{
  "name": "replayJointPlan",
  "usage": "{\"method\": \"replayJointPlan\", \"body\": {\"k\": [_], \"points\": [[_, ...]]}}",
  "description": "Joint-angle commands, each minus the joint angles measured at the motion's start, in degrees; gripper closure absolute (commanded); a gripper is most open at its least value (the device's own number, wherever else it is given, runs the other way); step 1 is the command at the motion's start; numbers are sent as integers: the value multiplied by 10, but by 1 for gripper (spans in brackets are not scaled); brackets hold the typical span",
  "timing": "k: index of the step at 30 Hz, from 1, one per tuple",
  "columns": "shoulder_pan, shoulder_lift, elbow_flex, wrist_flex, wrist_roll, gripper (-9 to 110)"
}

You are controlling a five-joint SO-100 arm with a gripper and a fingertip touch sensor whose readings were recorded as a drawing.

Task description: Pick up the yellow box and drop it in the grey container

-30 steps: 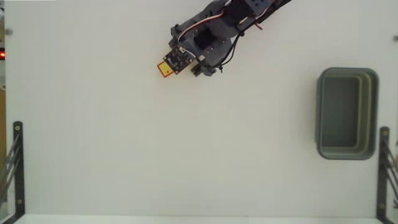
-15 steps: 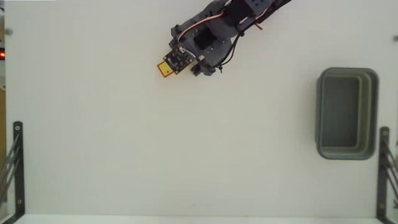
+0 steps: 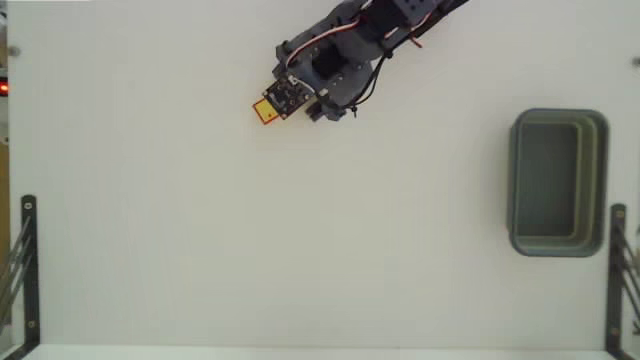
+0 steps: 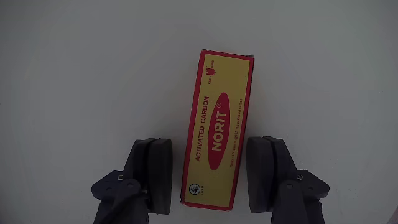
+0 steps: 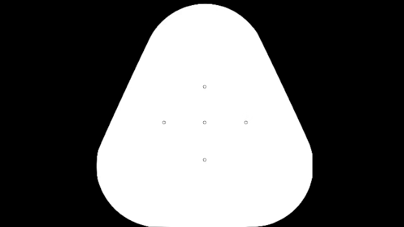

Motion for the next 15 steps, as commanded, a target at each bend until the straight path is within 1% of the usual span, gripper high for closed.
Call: {"method": "replayJointPlan", "body": {"k": [1,15], "points": [[11,14,1,-10,3,32],[11,14,1,-10,3,35]]}}
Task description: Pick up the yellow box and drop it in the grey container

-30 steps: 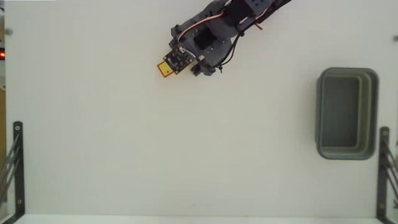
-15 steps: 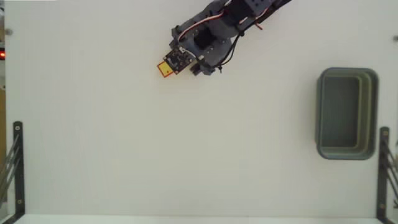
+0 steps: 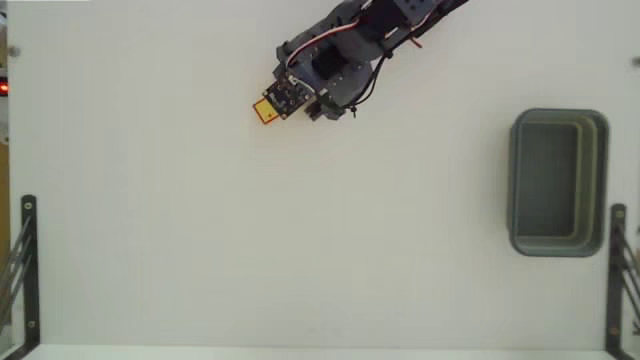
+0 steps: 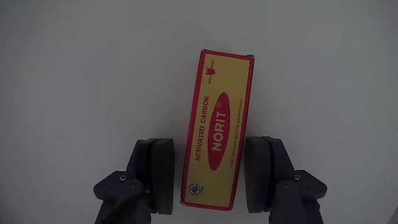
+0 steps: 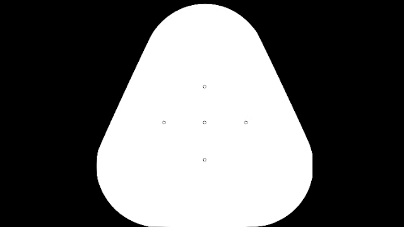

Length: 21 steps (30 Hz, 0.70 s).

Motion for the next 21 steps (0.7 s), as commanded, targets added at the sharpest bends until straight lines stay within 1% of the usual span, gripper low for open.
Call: {"method": "replayJointPlan", "body": {"k": [1,21], "points": [[11,14,1,-10,3,35],[11,14,1,-10,3,40]]}}
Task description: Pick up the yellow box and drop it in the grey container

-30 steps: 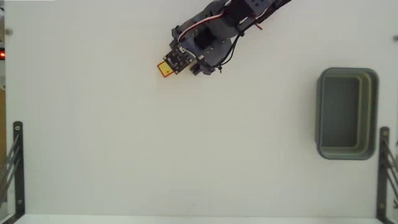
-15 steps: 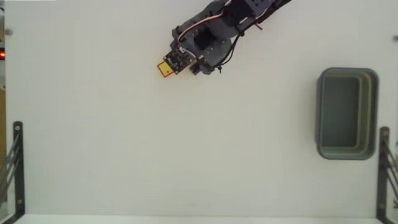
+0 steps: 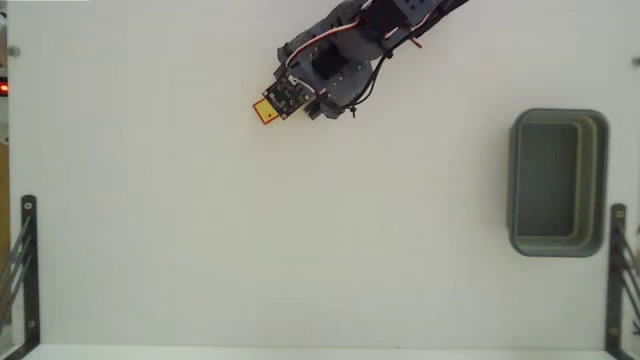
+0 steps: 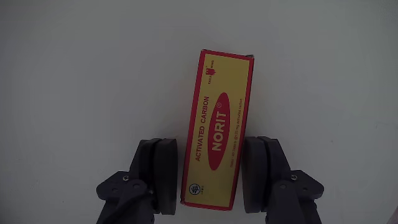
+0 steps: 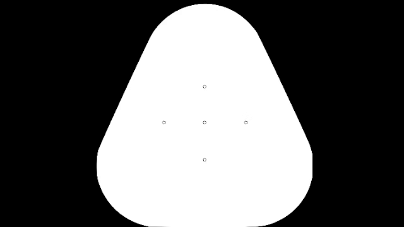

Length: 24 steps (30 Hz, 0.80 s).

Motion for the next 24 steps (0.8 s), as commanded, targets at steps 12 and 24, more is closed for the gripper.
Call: {"method": "replayJointPlan", "body": {"k": [12,24], "points": [[11,14,1,-10,3,44],[11,14,1,-10,3,46]]}}
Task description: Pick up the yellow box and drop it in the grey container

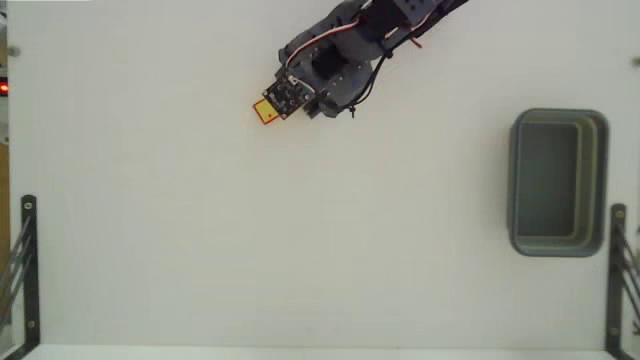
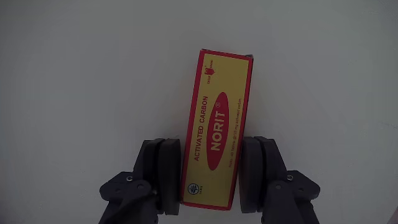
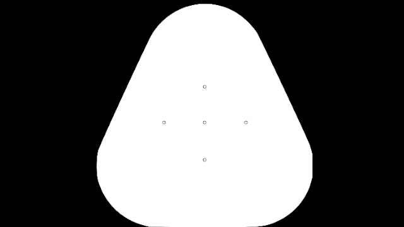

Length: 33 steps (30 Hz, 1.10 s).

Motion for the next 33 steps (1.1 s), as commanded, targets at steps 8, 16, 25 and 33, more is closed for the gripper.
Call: {"method": "replayJointPlan", "body": {"k": [8,16,25,33], "points": [[11,14,1,-10,3,48],[11,14,1,-10,3,50],[11,14,1,-10,3,53],[11,14,1,-10,3,54]]}}
